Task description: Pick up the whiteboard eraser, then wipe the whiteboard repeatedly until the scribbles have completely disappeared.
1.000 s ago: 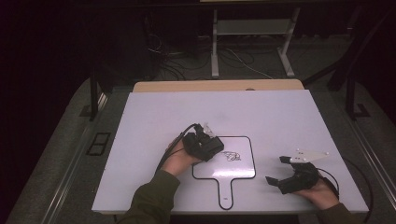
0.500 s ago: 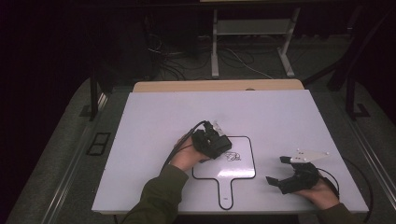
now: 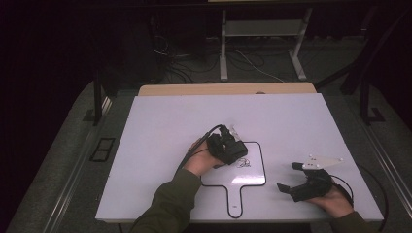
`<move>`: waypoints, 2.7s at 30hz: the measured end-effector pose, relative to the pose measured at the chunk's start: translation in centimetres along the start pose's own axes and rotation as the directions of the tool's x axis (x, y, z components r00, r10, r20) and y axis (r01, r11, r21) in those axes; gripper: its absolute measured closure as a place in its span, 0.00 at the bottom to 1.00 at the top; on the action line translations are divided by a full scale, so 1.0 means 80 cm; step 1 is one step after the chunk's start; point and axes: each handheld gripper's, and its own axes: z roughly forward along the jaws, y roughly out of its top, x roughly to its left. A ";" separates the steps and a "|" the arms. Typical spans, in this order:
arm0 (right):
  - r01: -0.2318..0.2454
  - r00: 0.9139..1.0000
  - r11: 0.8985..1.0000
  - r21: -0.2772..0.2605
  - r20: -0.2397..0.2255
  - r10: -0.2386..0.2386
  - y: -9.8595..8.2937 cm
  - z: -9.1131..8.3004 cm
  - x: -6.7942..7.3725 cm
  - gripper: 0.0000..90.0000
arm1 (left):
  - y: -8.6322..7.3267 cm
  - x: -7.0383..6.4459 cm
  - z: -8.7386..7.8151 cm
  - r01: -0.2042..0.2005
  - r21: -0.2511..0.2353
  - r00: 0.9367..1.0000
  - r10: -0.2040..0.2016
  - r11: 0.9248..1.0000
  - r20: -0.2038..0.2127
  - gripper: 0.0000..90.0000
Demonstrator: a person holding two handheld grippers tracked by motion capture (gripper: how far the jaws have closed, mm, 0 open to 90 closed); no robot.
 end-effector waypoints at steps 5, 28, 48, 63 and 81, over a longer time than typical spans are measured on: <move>-0.001 1.000 1.000 0.000 0.000 0.001 0.000 0.000 0.000 0.00 | 0.004 0.005 0.003 0.009 -0.009 1.000 -0.009 1.000 -0.003 0.44; 0.001 1.000 1.000 -0.002 0.002 -0.001 0.000 -0.001 0.000 0.00 | 0.014 -0.010 0.007 -0.028 -0.001 0.999 0.028 1.000 0.038 0.44; 0.001 1.000 1.000 -0.002 0.001 -0.001 0.000 0.000 0.000 0.00 | 0.023 -0.036 0.009 -0.100 0.010 0.993 0.100 0.995 0.063 0.44; -0.002 1.000 1.000 0.000 0.003 0.002 -0.001 -0.001 0.000 0.00 | 0.028 -0.027 0.014 -0.063 0.003 0.997 0.063 0.998 0.048 0.44; -0.001 1.000 1.000 -0.004 0.002 0.001 0.000 0.000 -0.001 0.00 | 0.035 -0.048 0.015 -0.142 0.016 0.988 0.140 0.990 0.064 0.44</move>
